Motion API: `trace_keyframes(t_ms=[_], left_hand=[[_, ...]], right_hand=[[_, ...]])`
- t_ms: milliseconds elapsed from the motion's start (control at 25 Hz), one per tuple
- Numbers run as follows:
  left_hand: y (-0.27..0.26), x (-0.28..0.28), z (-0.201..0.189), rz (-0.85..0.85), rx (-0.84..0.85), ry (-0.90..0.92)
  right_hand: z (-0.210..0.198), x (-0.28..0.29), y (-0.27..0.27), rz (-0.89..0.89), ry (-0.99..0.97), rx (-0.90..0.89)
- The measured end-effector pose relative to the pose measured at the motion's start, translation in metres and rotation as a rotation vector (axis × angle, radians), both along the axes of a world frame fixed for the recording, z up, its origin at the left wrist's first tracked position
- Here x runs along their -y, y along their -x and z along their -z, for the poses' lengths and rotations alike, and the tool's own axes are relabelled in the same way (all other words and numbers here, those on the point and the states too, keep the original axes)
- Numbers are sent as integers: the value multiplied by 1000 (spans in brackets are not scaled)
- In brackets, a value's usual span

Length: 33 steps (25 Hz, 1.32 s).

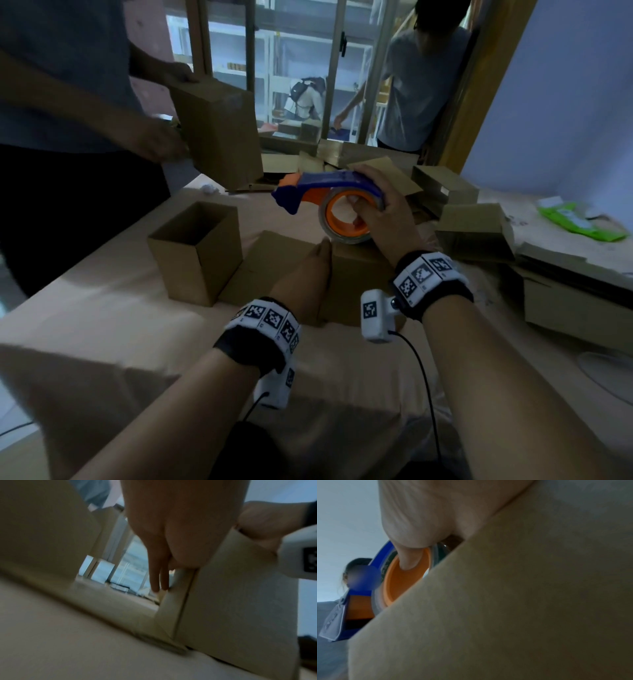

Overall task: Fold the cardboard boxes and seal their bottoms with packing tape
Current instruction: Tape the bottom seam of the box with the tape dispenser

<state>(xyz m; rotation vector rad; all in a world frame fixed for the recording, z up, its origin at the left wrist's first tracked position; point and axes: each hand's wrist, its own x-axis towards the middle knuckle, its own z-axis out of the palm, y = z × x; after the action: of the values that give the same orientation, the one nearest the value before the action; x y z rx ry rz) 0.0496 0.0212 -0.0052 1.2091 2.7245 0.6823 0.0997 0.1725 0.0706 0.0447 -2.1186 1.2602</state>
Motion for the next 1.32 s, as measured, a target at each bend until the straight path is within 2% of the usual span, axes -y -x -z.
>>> trace_keyframes(t_ms=[120,200,280,360,440,520,680,840,1080,1320], left_hand=[[-5,5,-17,30,50,-47],[-7,5,-31,-73,93,-158],[2,2,-36,-229,226,-422],[4,-5,-36,-304,410,-759],[-17,-13,-45,-274,561,-1011],[-38,-22,-47,-207,744,-1146],[-31,-36,-20,8,667,-1115],[-18,-43,-6,46,620,-1122],[-24,-46,-5,42,541,-1153],[-23,-49,-4,-71,396,-1072]], right_hand=[[1,0,-2,-1,12,10],[0,2,-5,2,29,11],[-1,3,-8,2,43,13],[-1,4,-9,4,38,15],[0,4,-8,9,40,7],[0,3,-7,16,55,3],[2,1,-6,13,89,9],[0,-1,-5,20,97,37],[1,-3,-2,31,89,21],[0,-4,-5,39,94,39]])
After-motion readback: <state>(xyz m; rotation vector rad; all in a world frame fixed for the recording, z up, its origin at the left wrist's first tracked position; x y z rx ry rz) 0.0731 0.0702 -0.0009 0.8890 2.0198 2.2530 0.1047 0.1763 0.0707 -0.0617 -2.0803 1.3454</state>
